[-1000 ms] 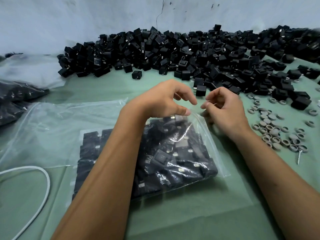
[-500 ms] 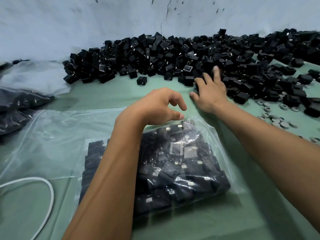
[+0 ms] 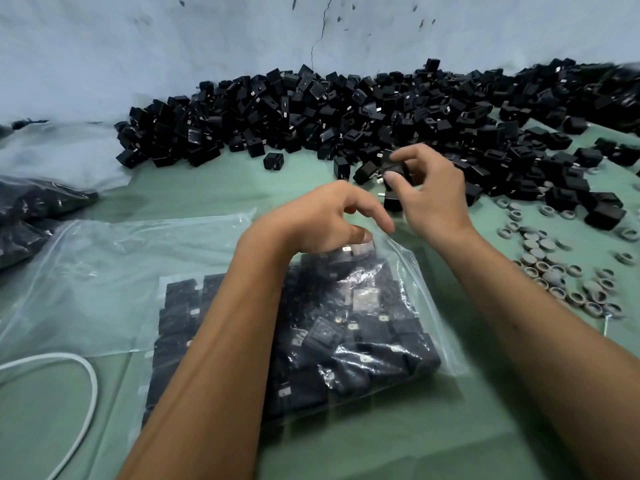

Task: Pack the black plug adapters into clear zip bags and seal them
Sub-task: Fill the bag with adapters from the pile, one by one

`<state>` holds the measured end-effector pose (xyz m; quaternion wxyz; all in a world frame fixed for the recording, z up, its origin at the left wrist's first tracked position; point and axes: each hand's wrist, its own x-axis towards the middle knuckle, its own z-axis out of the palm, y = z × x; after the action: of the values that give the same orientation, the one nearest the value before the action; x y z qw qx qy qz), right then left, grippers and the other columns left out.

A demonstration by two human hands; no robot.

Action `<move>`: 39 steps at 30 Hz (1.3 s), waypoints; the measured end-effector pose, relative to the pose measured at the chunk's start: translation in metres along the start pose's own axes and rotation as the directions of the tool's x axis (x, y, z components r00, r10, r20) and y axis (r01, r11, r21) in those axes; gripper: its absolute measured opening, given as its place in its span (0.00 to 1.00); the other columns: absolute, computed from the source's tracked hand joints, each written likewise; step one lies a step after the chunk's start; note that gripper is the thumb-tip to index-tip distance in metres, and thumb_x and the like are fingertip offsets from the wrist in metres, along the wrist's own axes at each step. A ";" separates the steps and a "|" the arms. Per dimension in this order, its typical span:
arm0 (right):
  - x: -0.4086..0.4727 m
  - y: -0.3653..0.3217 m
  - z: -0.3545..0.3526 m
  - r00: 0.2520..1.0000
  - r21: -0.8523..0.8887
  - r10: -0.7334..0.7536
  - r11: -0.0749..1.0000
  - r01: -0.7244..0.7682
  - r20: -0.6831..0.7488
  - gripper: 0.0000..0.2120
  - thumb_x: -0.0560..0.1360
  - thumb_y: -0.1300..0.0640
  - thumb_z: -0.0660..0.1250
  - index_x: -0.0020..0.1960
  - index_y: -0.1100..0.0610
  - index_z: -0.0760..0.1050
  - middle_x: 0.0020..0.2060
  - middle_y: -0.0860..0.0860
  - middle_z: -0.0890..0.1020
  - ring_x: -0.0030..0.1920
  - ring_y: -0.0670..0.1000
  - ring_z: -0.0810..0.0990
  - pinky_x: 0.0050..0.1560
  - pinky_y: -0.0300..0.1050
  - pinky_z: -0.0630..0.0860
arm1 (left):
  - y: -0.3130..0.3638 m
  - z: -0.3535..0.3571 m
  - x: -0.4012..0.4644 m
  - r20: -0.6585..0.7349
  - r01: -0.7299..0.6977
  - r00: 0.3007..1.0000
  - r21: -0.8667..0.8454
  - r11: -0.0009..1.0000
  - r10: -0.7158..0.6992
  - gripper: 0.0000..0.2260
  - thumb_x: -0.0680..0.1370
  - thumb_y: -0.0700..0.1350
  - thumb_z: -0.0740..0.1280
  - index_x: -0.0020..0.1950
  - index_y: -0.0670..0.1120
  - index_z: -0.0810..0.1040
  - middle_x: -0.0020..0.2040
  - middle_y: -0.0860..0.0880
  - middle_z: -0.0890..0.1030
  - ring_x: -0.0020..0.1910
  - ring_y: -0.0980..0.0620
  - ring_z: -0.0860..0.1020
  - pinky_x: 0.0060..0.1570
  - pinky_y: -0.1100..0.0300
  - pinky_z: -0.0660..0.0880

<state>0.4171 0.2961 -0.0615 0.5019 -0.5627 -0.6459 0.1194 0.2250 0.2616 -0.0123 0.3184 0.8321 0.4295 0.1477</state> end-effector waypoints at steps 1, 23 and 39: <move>-0.009 0.001 -0.006 0.998 0.052 0.054 0.997 -0.053 -0.017 0.08 0.77 0.55 0.74 0.55 0.48 0.80 0.45 0.39 0.82 0.48 0.36 0.80 0.49 0.27 0.74 | 0.002 0.002 0.000 0.013 -0.002 1.000 -0.011 1.000 0.002 0.13 0.79 0.37 0.70 0.56 0.54 0.86 0.59 0.56 0.80 0.50 0.71 0.76 0.48 0.78 0.68; -0.046 0.003 -0.065 0.751 0.297 -0.003 0.920 -0.257 0.660 0.26 0.69 0.63 0.81 0.64 0.52 0.77 0.53 0.53 0.87 0.45 0.46 0.80 0.43 0.47 0.79 | 0.000 0.000 0.002 -0.041 -0.116 0.993 -0.075 0.990 0.113 0.04 0.73 0.44 0.78 0.46 0.50 0.87 0.60 0.55 0.81 0.61 0.62 0.76 0.64 0.55 0.74; -0.050 -0.007 -0.065 0.714 0.414 -0.046 0.840 -0.351 0.698 0.24 0.67 0.64 0.79 0.61 0.55 0.80 0.49 0.56 0.85 0.50 0.58 0.84 0.56 0.52 0.82 | -0.020 -0.044 -0.039 -0.484 -0.209 0.874 -0.456 0.865 -0.044 0.03 0.80 0.40 0.71 0.52 0.45 0.81 0.57 0.41 0.81 0.57 0.48 0.79 0.65 0.44 0.78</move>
<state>0.4569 0.2243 -0.0516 0.3481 -0.3749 -0.6764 0.5299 0.1671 0.2566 0.0083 0.3978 0.6778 0.4049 0.4673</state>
